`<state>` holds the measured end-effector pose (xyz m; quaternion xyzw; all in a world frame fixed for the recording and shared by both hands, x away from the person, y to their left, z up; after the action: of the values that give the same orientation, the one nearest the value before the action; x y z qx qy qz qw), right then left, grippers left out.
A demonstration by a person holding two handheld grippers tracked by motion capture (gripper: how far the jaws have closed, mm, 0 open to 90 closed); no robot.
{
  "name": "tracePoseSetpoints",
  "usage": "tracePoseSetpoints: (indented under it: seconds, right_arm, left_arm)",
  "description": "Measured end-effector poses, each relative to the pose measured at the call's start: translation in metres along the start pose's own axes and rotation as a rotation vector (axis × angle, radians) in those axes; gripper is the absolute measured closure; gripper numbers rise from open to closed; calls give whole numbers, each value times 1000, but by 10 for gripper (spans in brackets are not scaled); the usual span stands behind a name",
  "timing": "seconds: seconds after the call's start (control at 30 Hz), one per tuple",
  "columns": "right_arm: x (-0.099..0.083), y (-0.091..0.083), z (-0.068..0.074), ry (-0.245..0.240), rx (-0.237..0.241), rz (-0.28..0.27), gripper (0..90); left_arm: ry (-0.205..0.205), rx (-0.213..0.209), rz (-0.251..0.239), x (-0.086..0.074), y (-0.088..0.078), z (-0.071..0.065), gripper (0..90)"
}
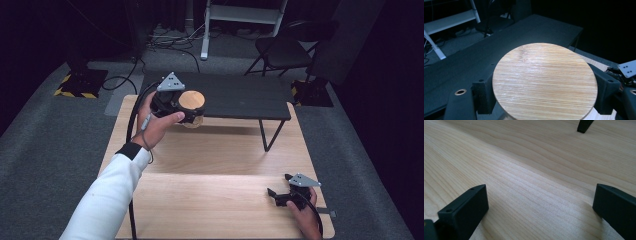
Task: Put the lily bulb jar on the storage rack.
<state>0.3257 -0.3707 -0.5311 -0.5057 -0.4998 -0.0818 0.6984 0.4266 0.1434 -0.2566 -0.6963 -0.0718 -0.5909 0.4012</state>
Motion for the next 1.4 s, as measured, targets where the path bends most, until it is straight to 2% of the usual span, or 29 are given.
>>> tracePoseSetpoints:
  seconds: [0.13, 0.37, 0.63, 0.77, 0.97, 1.1, 1.23, 1.33, 1.37, 1.4]
  right_arm:
    - [0, 0, 0, 0, 0, 0, 0]
    - [0, 0, 0, -2, 2, 0, 0]
    - [0, 0, 0, -3, 4, 0, 0]
    - [0, 0, 0, -5, 6, 0, 0]
    - [0, 0, 0, -5, 6, 1, 0]
    - [0, 0, 0, -5, 6, 0, 0]
    - [0, 0, 0, -5, 6, 0, 0]
    - [0, 0, 0, -5, 6, 0, 0]
    - [0, 0, 0, -4, 6, 0, 0]
    - [0, 0, 0, -5, 6, 0, 0]
  left_arm:
    - [-10, 16, -11, 6, 8, 6, 239]
    - [-24, 44, -3, 7, 24, 19, 239]
    - [-56, 80, -20, 5, 40, 31, 238]
    - [-49, 88, 3, 7, 47, 33, 238]
    - [-56, 87, 33, 6, 54, 36, 238]
    - [-76, 86, 6, 1, 56, 40, 238]
    - [-80, 79, -25, -4, 57, 41, 235]
    - [-81, 76, -30, -6, 57, 41, 231]
    - [-84, 67, -21, -5, 58, 41, 207]
    - [-86, 67, -7, -5, 58, 40, 138]
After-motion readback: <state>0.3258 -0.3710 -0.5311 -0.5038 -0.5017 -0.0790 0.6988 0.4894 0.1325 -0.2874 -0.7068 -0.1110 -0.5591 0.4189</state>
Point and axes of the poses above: each handheld gripper's, and its own axes: y roughly forward along the jaws, x roughly out of its top, z roughly to its left, the point moved 9 cm from there along y, roughly forward along the jaws, and after that the axes turned 4 degrees about z, right-handed, at the moved point
